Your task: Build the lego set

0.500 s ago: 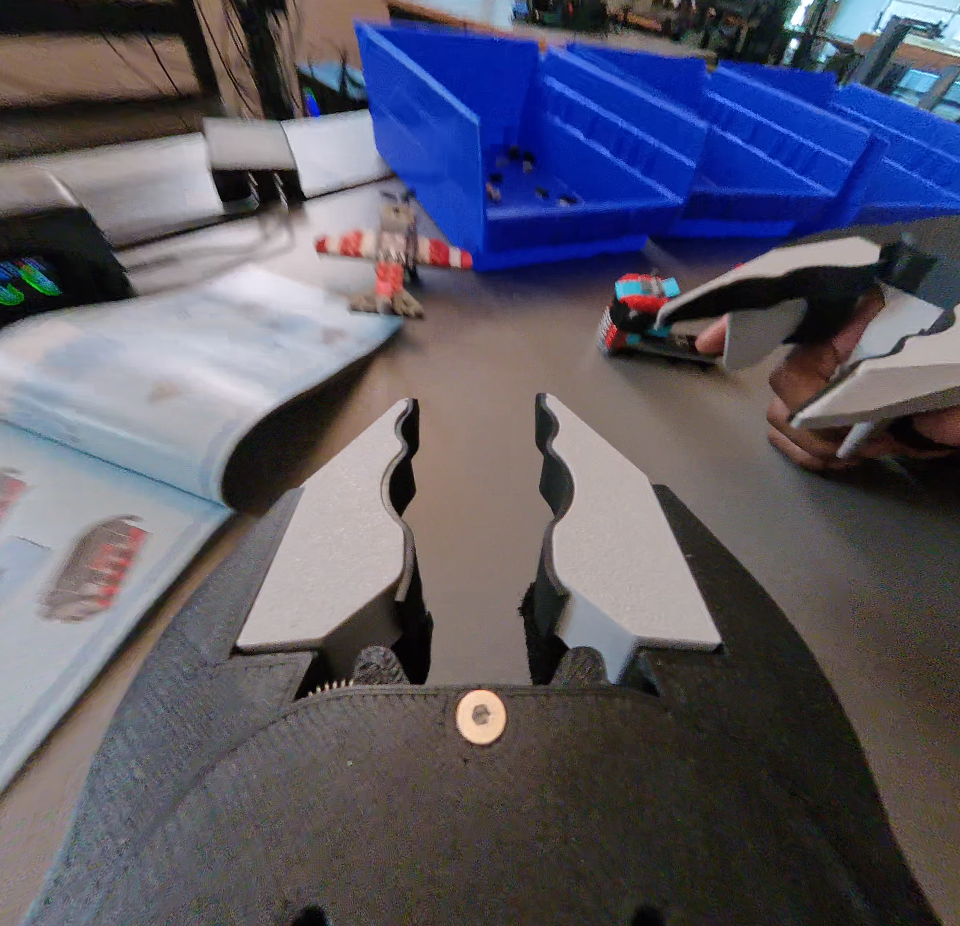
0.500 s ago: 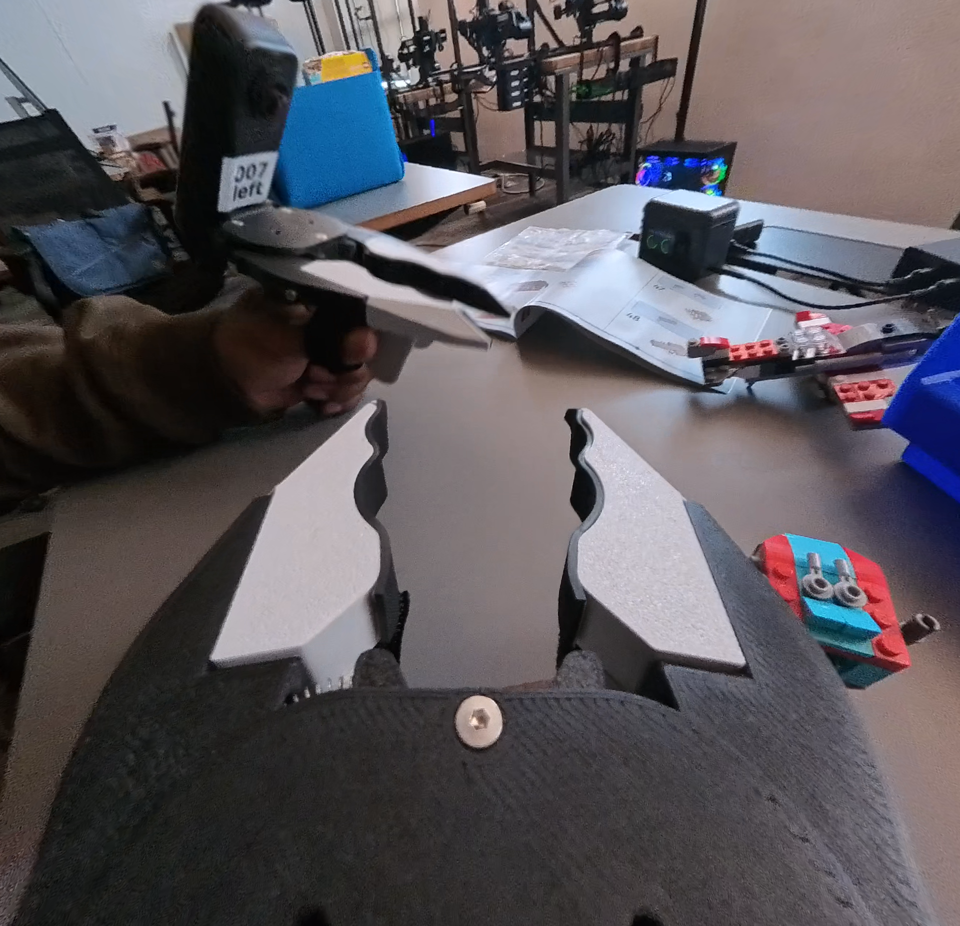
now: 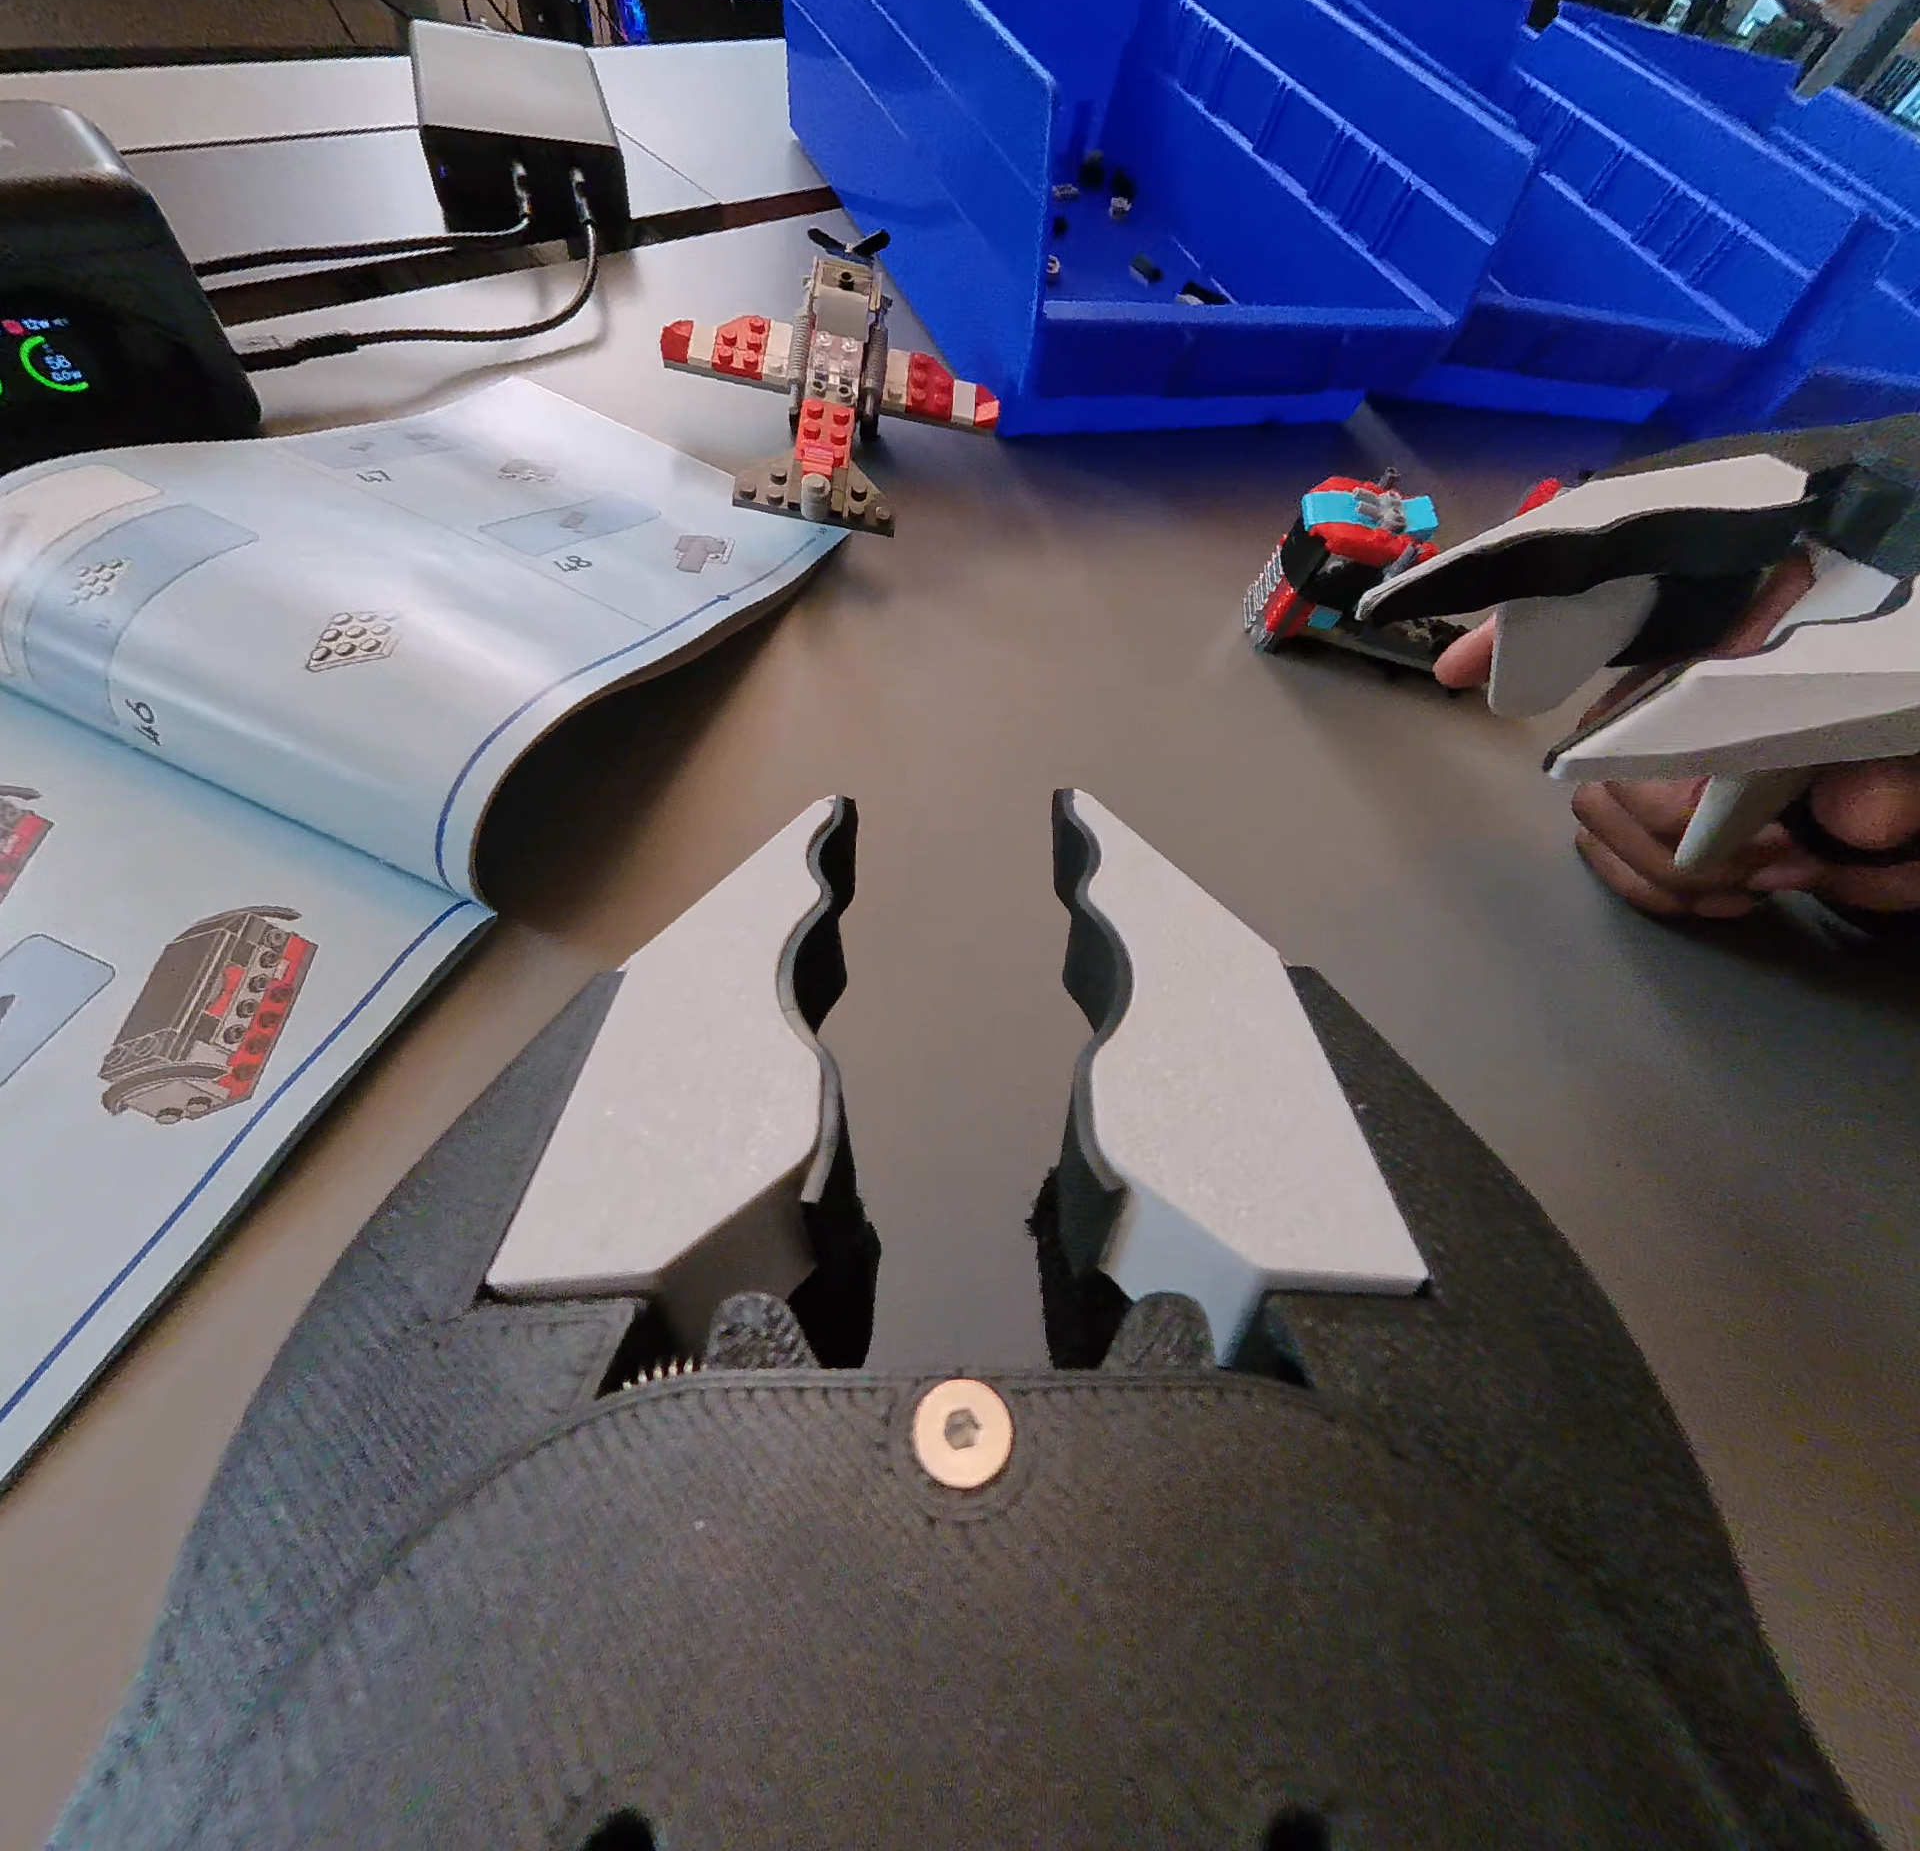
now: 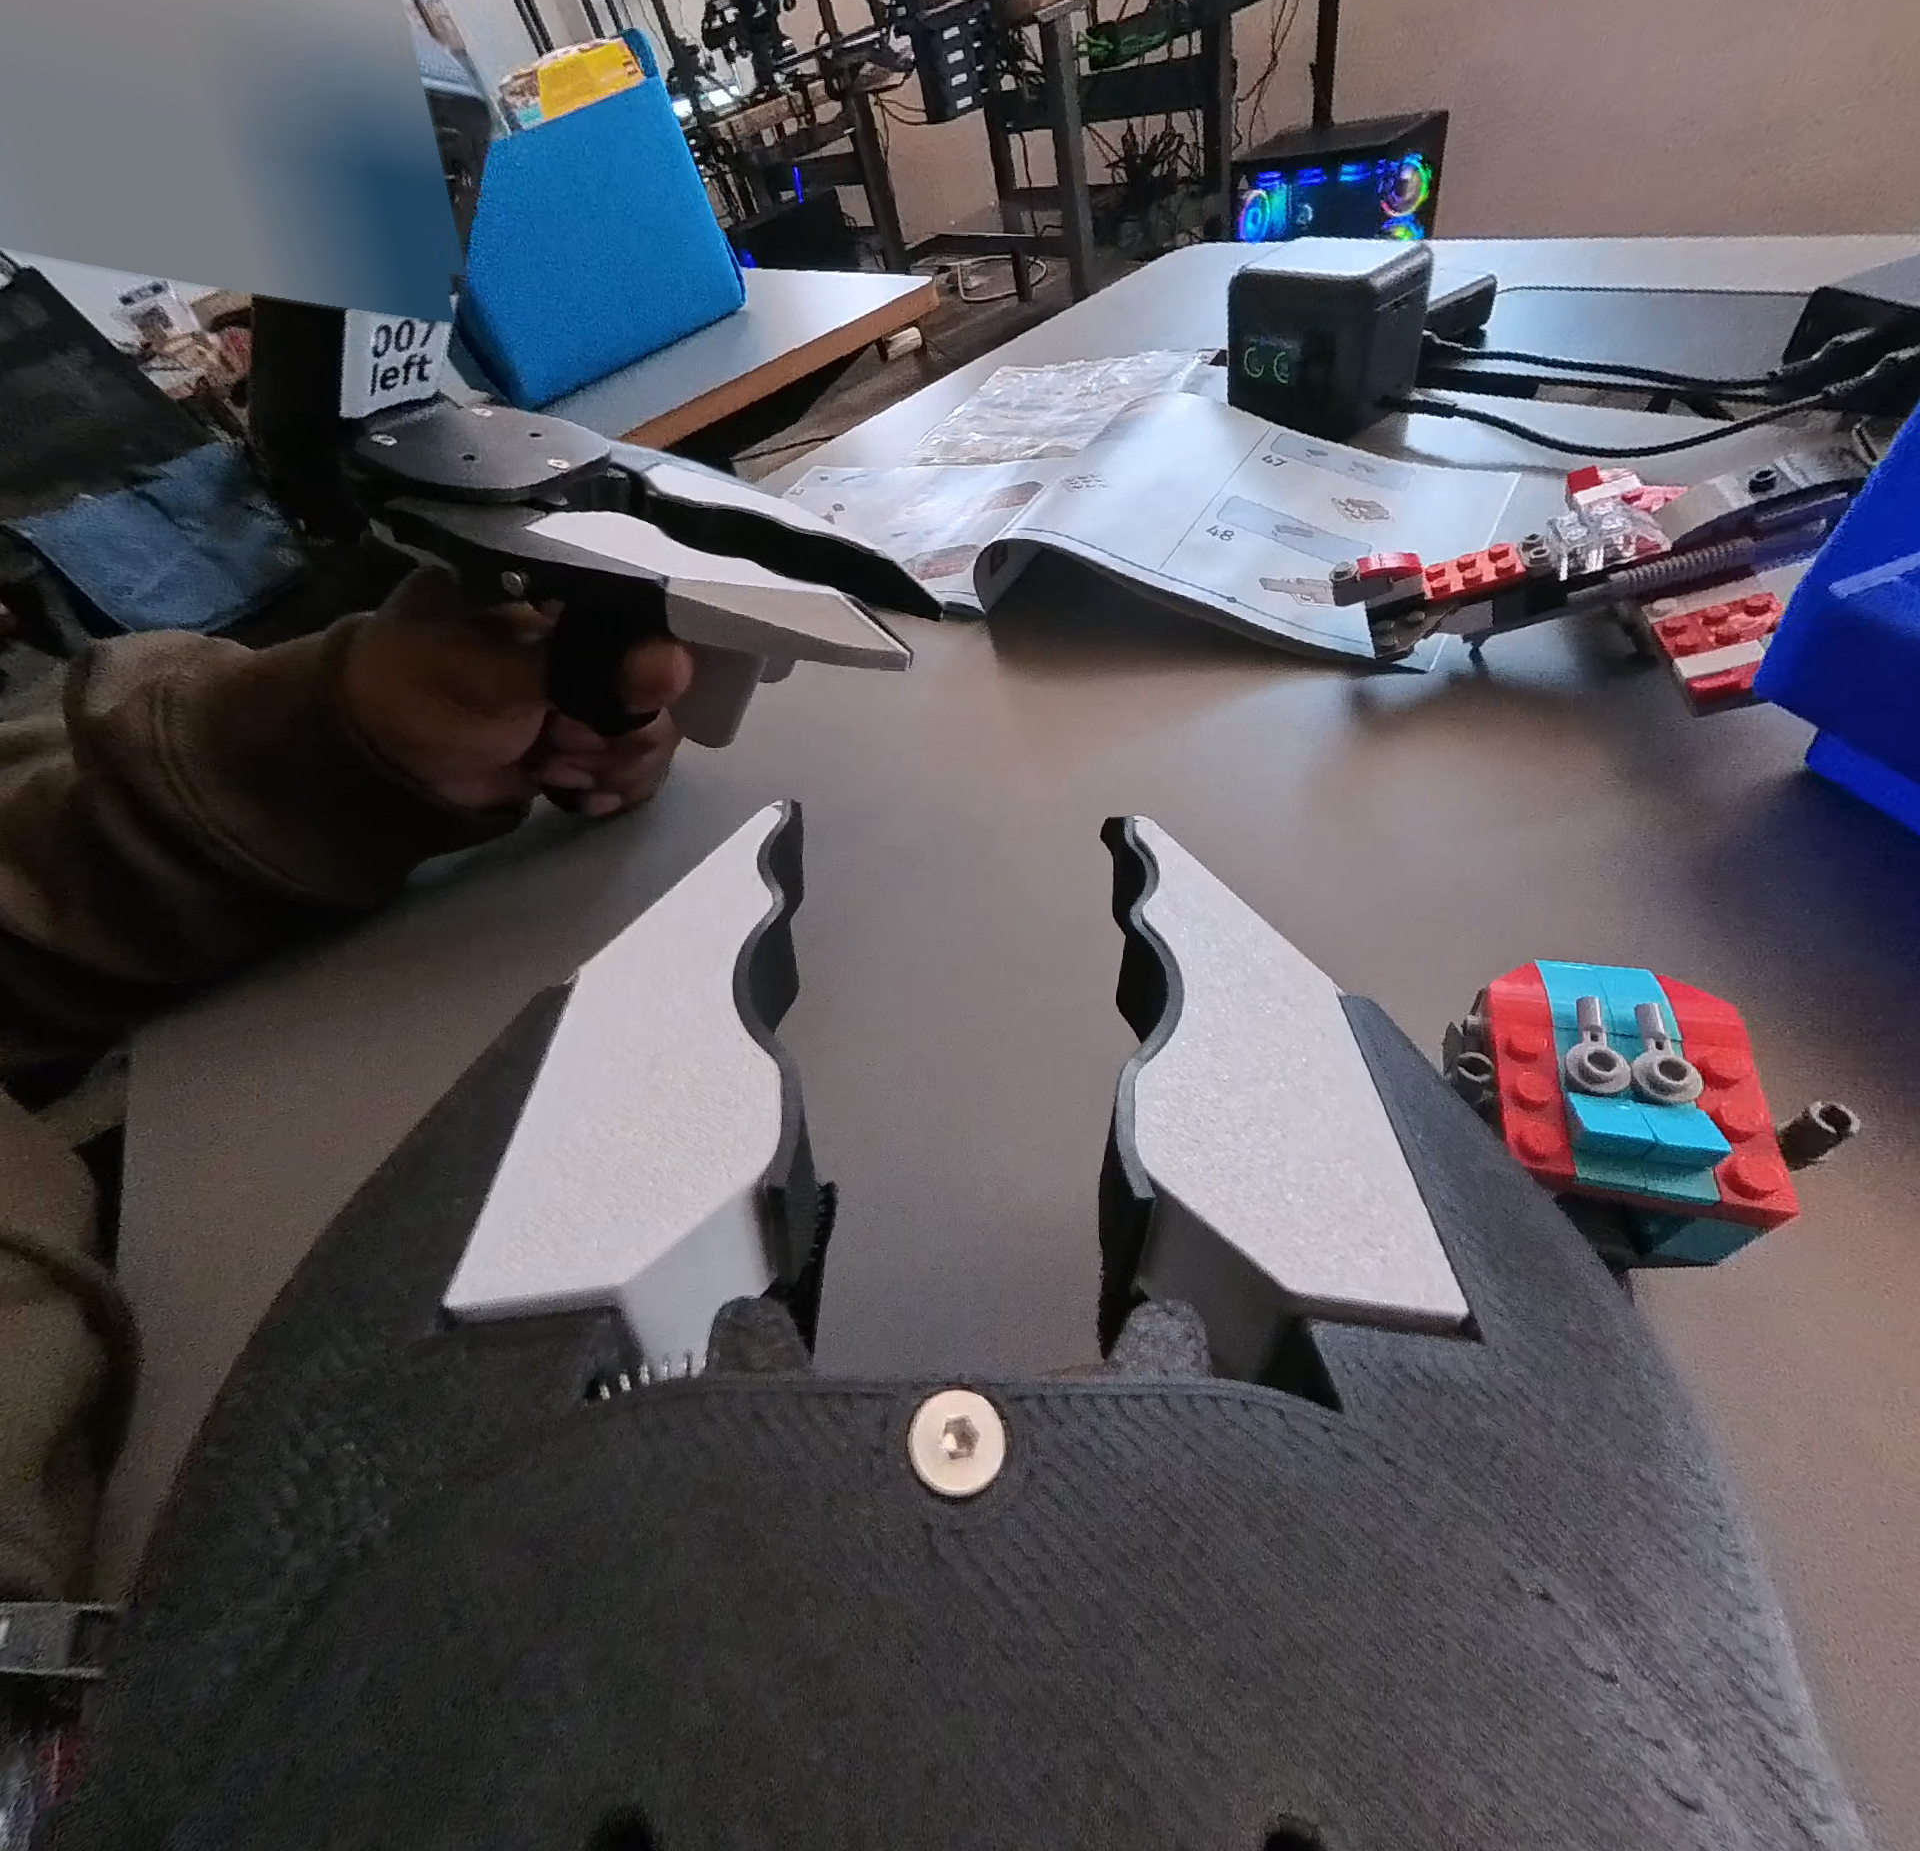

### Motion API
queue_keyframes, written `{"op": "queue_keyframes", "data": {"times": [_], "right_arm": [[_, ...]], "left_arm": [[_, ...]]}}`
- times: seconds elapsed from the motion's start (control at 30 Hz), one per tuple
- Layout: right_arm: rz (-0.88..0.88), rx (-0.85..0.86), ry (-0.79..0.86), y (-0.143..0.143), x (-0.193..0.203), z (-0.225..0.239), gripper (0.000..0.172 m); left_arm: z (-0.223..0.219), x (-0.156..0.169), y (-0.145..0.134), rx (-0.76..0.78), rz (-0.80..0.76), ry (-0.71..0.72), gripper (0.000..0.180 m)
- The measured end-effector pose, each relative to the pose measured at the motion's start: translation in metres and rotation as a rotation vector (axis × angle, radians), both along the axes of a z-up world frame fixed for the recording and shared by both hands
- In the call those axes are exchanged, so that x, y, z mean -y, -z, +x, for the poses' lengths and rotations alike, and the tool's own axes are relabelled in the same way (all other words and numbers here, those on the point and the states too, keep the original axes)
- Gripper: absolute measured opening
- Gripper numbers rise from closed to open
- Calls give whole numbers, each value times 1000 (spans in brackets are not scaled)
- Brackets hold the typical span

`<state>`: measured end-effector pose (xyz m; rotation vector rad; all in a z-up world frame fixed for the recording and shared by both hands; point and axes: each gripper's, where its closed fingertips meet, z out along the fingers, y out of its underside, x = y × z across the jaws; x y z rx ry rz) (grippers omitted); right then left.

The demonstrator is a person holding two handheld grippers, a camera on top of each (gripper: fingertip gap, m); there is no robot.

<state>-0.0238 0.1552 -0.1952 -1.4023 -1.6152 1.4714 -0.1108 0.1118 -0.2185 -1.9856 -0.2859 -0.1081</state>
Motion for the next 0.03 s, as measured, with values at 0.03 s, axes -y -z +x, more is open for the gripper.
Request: {"op": "queue_keyframes", "data": {"times": [0.03], "right_arm": [[-7,0,0,0,0,0,61]], "left_arm": [[0,0,-1,4,5,-1,39]]}}
